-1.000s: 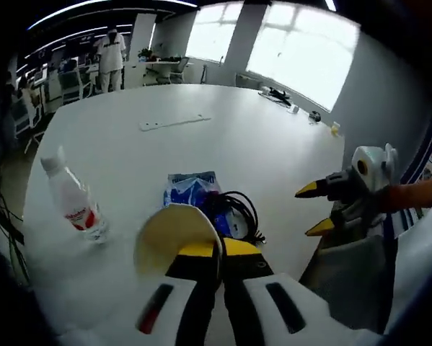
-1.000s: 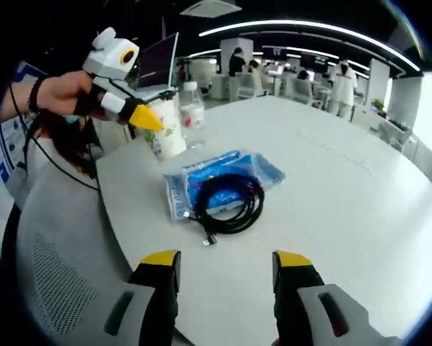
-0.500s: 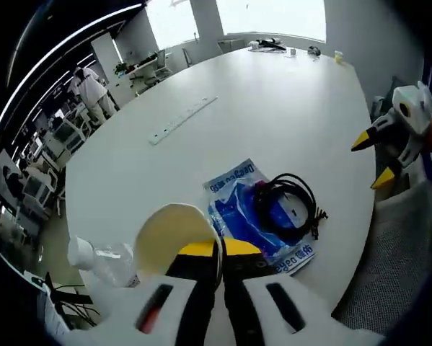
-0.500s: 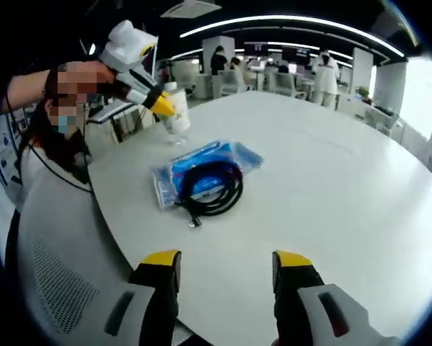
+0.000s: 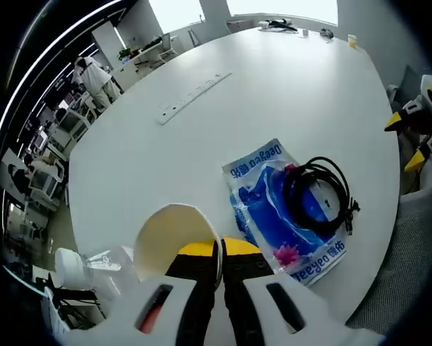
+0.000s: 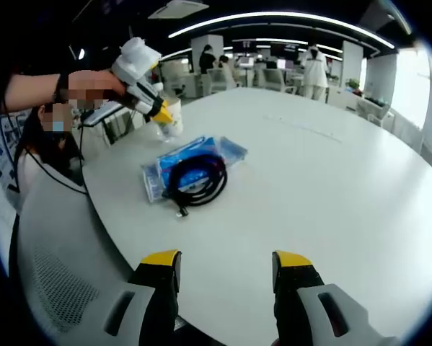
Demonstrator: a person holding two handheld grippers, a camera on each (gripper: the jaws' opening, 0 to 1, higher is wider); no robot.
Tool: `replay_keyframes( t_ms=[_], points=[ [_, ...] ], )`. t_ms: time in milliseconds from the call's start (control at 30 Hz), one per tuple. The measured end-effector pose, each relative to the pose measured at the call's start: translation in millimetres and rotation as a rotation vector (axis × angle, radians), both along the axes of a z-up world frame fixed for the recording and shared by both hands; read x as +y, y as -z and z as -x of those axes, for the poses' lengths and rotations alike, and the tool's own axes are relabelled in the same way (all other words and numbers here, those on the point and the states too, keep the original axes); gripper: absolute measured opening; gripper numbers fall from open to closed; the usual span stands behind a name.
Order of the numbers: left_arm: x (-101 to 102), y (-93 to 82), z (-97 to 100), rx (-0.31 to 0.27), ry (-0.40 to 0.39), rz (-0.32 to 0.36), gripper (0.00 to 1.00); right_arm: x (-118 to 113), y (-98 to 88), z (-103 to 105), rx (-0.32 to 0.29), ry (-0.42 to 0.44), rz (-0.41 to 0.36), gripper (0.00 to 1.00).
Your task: Arrange the tabletop items into an orderly group along one side of the table until the central work area is clear of visible clutter.
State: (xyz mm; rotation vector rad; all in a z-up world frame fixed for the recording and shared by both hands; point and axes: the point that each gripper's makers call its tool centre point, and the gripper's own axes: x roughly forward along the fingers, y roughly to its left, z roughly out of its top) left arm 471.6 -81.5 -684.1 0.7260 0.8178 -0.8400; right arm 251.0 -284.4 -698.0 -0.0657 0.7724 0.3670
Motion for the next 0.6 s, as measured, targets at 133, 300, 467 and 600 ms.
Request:
replay_keyframes(
  t_ms=[133, 300, 467, 600],
  points=[
    [-0.5, 12.4, -3.4, 0.015, -0.012, -0.011, 0.0, -1.3, 2.2, 1.2, 0.009, 0.009, -0.006, 0.52],
    [-2.4, 23.3, -3.9, 0.03, -0.026, -0.016, 0.0, -1.5, 1.6, -2.2, 0.013, 0.015, -0.012, 0.52],
    [-0.7, 30.8, -7.7, 0.04, -0.046, -0.023, 0.0, -0.5, 0.8, -5.4, 0.013, 0.017, -0.016, 0.51],
    [3.1, 35.0, -12.6, 0.045, -0.071, -0.029, 0.0, 2.7, 2.5, -5.1, 0.023, 0.006, -0.018, 0.51]
  ],
)
